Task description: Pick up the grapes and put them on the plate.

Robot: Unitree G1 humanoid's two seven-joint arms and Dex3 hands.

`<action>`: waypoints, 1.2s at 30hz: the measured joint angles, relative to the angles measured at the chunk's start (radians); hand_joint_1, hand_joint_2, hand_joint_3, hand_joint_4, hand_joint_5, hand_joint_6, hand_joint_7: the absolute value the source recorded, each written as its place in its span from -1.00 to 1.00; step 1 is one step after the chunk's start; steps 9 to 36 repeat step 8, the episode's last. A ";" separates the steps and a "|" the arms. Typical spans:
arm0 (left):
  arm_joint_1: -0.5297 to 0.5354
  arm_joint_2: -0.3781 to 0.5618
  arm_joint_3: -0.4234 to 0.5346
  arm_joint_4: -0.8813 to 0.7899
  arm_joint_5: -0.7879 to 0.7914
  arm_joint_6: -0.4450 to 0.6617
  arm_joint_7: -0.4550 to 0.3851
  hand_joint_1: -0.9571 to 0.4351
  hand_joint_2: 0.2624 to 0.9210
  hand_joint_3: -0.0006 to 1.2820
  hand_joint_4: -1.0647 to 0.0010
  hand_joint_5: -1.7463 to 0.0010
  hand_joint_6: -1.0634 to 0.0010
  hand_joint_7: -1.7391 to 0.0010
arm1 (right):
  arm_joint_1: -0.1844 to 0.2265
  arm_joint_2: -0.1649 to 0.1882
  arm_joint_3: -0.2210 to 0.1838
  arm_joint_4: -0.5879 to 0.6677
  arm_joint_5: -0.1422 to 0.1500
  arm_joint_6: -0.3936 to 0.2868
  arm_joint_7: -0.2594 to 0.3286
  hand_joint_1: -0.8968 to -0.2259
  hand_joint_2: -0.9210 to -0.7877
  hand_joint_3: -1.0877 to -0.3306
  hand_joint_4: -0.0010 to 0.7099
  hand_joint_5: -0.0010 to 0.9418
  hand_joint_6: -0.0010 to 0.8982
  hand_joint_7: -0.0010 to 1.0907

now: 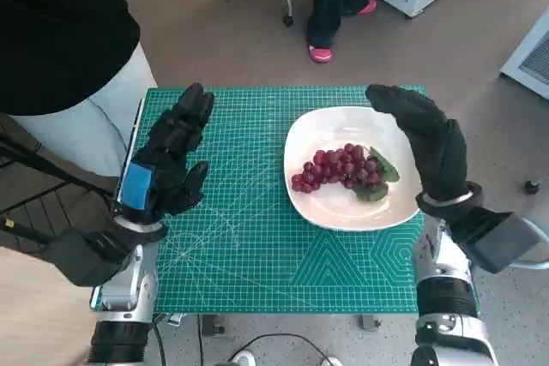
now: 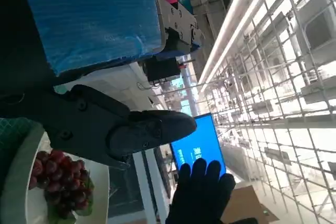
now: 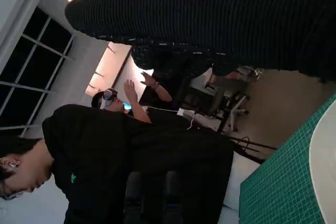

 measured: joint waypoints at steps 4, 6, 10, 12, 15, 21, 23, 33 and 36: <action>0.000 -0.008 0.005 0.001 0.001 -0.009 0.006 -0.07 1.00 -0.54 0.58 0.98 0.40 0.97 | 0.000 0.003 0.000 0.000 0.000 0.000 -0.001 0.22 -1.00 0.51 -0.03 -1.00 -0.25 -1.00; 0.000 -0.013 0.007 0.003 0.002 -0.019 0.010 -0.07 1.00 -0.54 0.57 0.98 0.40 0.97 | 0.000 0.004 0.000 0.000 -0.001 0.000 -0.002 0.23 -1.00 0.51 -0.03 -1.00 -0.25 -1.00; 0.000 -0.016 0.008 0.005 0.004 -0.028 0.013 -0.06 1.00 -0.55 0.57 0.98 0.39 0.97 | 0.000 0.005 0.001 0.000 -0.001 0.000 -0.003 0.23 -1.00 0.51 -0.03 -1.00 -0.25 -1.00; 0.000 -0.016 0.008 0.005 0.004 -0.028 0.013 -0.06 1.00 -0.55 0.57 0.98 0.39 0.97 | 0.000 0.005 0.001 0.000 -0.001 0.000 -0.003 0.23 -1.00 0.51 -0.03 -1.00 -0.25 -1.00; 0.000 -0.016 0.008 0.005 0.004 -0.028 0.013 -0.06 1.00 -0.55 0.57 0.98 0.39 0.97 | 0.000 0.005 0.001 0.000 -0.001 0.000 -0.003 0.23 -1.00 0.51 -0.03 -1.00 -0.25 -1.00; 0.000 -0.016 0.008 0.005 0.004 -0.028 0.013 -0.06 1.00 -0.55 0.57 0.98 0.39 0.97 | 0.000 0.005 0.001 0.000 -0.001 0.000 -0.003 0.23 -1.00 0.51 -0.03 -1.00 -0.25 -1.00; 0.000 -0.016 0.008 0.005 0.004 -0.028 0.013 -0.06 1.00 -0.55 0.57 0.98 0.39 0.97 | 0.000 0.005 0.001 0.000 -0.001 0.000 -0.003 0.23 -1.00 0.51 -0.03 -1.00 -0.25 -1.00; 0.000 -0.016 0.008 0.005 0.004 -0.028 0.013 -0.06 1.00 -0.55 0.57 0.98 0.39 0.97 | 0.000 0.005 0.001 0.000 -0.001 0.000 -0.003 0.23 -1.00 0.51 -0.03 -1.00 -0.25 -1.00; 0.000 -0.016 0.008 0.005 0.004 -0.028 0.013 -0.06 1.00 -0.55 0.57 0.98 0.39 0.97 | 0.000 0.005 0.001 0.000 -0.001 0.000 -0.003 0.23 -1.00 0.51 -0.03 -1.00 -0.25 -1.00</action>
